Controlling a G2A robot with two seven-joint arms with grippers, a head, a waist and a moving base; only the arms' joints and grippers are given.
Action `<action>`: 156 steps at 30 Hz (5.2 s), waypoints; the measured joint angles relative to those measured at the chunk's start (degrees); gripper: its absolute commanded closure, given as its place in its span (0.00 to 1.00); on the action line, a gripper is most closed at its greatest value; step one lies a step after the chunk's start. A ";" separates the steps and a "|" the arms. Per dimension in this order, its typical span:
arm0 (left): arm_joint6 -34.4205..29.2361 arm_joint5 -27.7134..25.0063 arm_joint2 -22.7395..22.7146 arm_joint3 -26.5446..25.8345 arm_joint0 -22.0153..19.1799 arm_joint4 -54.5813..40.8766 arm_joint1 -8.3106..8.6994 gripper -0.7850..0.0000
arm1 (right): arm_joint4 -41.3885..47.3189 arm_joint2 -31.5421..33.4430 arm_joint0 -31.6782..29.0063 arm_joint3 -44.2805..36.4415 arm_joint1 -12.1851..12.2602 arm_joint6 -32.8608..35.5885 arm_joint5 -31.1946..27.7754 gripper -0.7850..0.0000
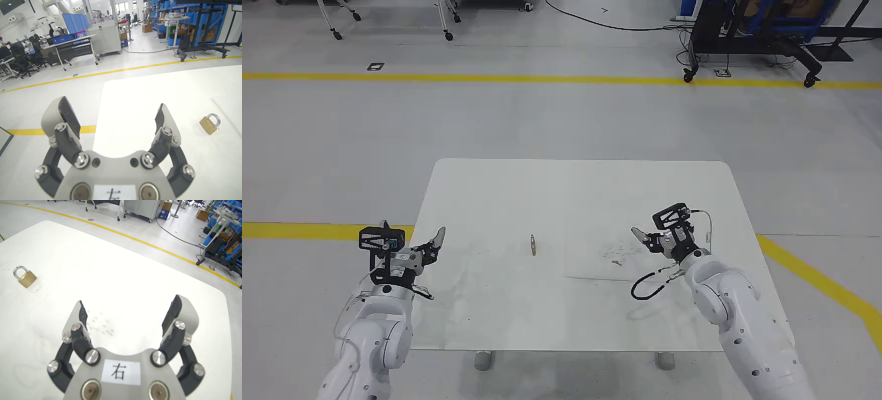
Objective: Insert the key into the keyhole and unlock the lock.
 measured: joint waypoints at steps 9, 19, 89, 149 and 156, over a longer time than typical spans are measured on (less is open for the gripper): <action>0.00 0.00 0.00 0.00 0.00 0.00 0.00 0.00 | -2.41 -2.51 0.80 2.52 -0.15 0.63 -2.13 0.00; 0.00 0.00 0.00 0.00 0.00 0.00 0.00 0.00 | -8.97 -4.02 7.62 11.11 1.77 -0.96 -32.15 0.13; -2.07 -5.42 4.55 -2.13 -0.64 0.85 -0.16 0.00 | -19.23 -12.42 15.72 13.85 3.54 -4.74 -42.17 1.00; -21.69 0.14 48.10 27.87 -35.45 16.55 -13.20 0.00 | -10.60 -5.56 12.34 11.22 4.97 -13.94 -43.49 1.00; -22.69 -0.02 36.73 9.05 -28.68 21.96 -9.85 0.00 | -7.51 -2.76 11.16 10.60 5.56 -15.63 -46.09 1.00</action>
